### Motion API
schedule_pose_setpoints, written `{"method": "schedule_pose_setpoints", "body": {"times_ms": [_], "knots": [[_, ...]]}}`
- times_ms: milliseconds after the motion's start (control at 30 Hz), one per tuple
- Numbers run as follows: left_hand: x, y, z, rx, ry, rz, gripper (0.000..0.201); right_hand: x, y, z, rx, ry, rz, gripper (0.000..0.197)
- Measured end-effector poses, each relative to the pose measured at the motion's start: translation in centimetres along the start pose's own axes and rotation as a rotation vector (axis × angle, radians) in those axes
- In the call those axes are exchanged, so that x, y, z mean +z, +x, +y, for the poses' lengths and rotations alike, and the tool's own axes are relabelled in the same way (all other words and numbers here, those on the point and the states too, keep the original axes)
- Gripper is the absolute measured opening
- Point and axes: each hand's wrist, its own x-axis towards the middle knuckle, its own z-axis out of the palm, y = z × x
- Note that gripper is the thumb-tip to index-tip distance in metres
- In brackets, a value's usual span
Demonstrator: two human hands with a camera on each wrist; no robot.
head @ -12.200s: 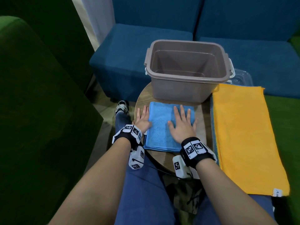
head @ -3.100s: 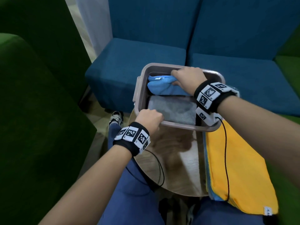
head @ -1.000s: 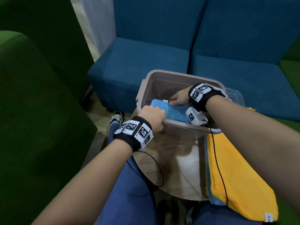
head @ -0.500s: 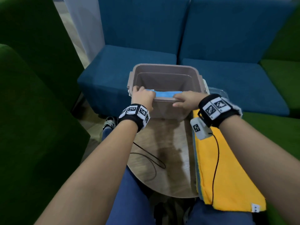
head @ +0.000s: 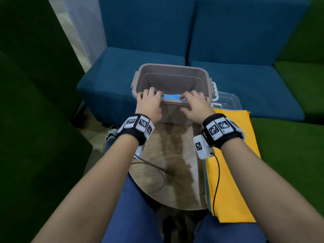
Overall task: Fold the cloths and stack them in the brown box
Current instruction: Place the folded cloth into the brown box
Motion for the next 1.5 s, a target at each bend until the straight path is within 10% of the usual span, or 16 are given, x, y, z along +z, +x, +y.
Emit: {"method": "schedule_pose_setpoints", "body": {"times_ms": [133,267,400,533,733,1067,1167,1300,1500], "knots": [[1.3,-5.6,1.5,0.105,-0.174,0.17,0.046,0.1,-4.2,2.6,0.059,0.244,0.367,0.021],[4.5,-8.4,2.4,0.119,-0.307,-0.206,0.032,2.7,-7.3,7.2,0.335,0.216,0.057,0.008],[6.6,-8.6,7.0,0.119,-0.484,-0.306,0.024,5.5,-9.3,9.6,0.432,0.266,-0.205,0.017],[8.3,-8.3,12.1,0.034,-0.63,-0.319,0.013,7.1,-10.0,10.4,0.396,0.333,-0.132,0.02],[10.3,-9.0,16.0,-0.291,-0.71,-0.442,0.062,8.0,-9.4,10.8,0.401,0.315,-0.162,0.022],[9.3,-8.0,17.1,-0.332,-0.555,-0.491,0.022,7.8,-9.4,10.5,0.42,0.297,-0.18,0.023],[8.7,-8.0,17.5,-0.271,-0.578,-0.414,0.018,6.8,-9.4,9.7,0.407,0.212,-0.173,0.017],[7.1,-8.0,17.0,-0.17,-0.772,-0.273,0.019,4.4,-9.3,8.4,0.167,0.022,-0.089,0.057],[4.5,-7.8,15.3,-0.051,-0.988,-0.097,0.025,0.7,-9.3,8.8,0.033,-0.165,-0.066,0.028]]}}
